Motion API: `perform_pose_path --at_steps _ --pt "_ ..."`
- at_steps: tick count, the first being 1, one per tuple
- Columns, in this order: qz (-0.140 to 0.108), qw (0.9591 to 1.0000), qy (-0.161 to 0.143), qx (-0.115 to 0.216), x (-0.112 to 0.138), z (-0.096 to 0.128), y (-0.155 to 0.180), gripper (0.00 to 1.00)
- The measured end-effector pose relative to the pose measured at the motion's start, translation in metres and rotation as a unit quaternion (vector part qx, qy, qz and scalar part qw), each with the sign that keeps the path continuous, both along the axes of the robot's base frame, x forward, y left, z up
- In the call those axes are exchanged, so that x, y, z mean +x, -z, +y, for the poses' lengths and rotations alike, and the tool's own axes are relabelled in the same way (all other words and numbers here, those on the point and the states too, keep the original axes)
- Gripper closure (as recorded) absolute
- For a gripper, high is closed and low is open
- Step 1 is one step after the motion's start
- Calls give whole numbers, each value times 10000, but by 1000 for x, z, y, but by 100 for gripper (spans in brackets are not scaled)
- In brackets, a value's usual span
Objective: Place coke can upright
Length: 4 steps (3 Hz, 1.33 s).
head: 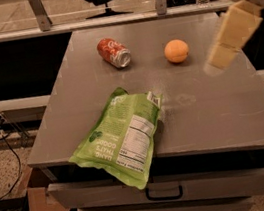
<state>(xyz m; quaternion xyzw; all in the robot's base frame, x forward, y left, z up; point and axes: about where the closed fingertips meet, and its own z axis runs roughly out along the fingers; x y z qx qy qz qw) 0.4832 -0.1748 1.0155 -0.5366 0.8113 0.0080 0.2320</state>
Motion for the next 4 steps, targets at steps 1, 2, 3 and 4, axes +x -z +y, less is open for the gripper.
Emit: perform_pose_path --at_steps 1,2,3,4 --pt "343 9937 798 707 48 27 -1 0" --pt "600 9743 1705 1344 81 44 4 0" --pt "659 9701 1863 1409 80 45 3 0" --pt "673 9687 1883 1468 83 49 1 0"
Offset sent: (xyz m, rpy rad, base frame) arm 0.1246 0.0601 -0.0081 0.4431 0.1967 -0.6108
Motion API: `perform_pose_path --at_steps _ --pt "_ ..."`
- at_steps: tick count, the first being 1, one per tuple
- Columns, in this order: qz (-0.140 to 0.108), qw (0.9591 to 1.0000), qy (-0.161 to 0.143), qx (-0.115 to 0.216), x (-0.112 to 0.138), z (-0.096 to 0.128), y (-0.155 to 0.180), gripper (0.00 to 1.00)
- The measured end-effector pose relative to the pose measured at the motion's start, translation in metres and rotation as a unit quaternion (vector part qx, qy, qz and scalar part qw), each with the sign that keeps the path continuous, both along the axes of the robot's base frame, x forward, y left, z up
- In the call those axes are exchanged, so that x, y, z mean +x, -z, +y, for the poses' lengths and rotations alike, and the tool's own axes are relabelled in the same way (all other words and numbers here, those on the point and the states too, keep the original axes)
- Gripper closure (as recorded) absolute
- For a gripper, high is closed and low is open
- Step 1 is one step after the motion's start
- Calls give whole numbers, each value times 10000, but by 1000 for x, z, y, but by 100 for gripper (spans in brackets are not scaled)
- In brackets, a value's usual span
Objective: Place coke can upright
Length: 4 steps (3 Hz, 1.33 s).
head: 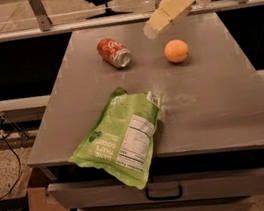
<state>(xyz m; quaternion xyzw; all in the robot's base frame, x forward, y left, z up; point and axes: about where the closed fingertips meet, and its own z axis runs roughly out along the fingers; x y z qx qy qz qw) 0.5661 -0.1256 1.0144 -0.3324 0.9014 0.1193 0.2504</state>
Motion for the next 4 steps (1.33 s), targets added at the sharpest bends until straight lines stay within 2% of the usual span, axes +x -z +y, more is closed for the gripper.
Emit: perform_pose_path --at_steps 2,3,4 --pt "18 9989 51 471 41 59 -15 0" --pt "-47 9990 202 388 64 83 -3 0" --pt "-133 9984 554 -69 107 70 39 0"
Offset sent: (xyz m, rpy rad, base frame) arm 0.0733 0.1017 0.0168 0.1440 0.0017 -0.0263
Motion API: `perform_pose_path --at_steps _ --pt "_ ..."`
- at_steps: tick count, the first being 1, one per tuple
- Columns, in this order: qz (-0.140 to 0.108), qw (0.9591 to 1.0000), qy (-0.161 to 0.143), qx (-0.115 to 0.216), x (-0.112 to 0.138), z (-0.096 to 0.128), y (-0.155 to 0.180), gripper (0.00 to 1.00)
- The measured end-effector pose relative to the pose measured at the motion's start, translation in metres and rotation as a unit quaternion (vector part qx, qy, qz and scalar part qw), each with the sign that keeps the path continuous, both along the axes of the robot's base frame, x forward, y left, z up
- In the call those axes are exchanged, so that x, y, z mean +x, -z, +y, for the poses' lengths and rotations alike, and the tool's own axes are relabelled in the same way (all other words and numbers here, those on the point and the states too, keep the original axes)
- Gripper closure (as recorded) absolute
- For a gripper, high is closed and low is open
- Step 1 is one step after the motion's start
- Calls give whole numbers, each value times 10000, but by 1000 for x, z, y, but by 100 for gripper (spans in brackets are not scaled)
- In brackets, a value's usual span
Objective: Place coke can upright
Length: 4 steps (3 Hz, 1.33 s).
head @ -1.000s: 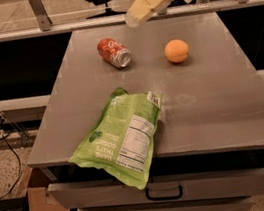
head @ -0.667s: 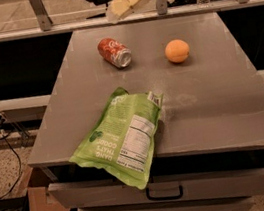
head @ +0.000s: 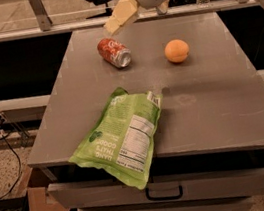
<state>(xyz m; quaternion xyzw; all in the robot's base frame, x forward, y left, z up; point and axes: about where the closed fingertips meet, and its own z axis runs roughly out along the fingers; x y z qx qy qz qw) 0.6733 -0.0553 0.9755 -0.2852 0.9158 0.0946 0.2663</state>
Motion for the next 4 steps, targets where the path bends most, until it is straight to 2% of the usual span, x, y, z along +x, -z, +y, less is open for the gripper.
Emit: perform_pose_path --at_steps 1,3,4 --pt "0 10000 0 0 0 0 0 0" --pt "75 9981 286 -548 40 20 12 0" --pt "190 9971 338 -656 60 37 23 0"
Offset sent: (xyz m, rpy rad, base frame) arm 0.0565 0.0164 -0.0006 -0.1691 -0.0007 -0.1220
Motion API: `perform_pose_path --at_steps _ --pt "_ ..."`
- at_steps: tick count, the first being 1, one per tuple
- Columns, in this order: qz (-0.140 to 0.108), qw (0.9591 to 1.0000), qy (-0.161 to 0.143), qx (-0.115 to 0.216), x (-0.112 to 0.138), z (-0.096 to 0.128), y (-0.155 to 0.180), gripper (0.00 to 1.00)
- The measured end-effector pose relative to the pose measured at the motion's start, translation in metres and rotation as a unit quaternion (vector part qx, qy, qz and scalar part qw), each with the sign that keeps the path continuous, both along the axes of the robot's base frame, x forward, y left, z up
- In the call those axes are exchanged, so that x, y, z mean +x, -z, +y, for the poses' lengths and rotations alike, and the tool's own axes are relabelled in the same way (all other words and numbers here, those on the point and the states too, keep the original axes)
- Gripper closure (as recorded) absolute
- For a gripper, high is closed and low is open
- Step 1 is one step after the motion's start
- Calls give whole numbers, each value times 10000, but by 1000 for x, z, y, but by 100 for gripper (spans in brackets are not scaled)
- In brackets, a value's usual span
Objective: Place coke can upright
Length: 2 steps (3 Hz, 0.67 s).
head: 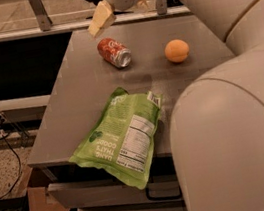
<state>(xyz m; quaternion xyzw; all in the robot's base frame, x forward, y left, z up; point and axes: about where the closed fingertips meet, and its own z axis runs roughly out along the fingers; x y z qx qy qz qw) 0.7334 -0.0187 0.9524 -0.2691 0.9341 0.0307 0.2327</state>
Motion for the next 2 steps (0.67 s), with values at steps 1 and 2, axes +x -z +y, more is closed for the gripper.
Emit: perform_pose_path --at_steps 1,2 --pt "167 9998 -28 -79 19 20 19 0" --pt "366 9992 -23 -184 33 29 42 0"
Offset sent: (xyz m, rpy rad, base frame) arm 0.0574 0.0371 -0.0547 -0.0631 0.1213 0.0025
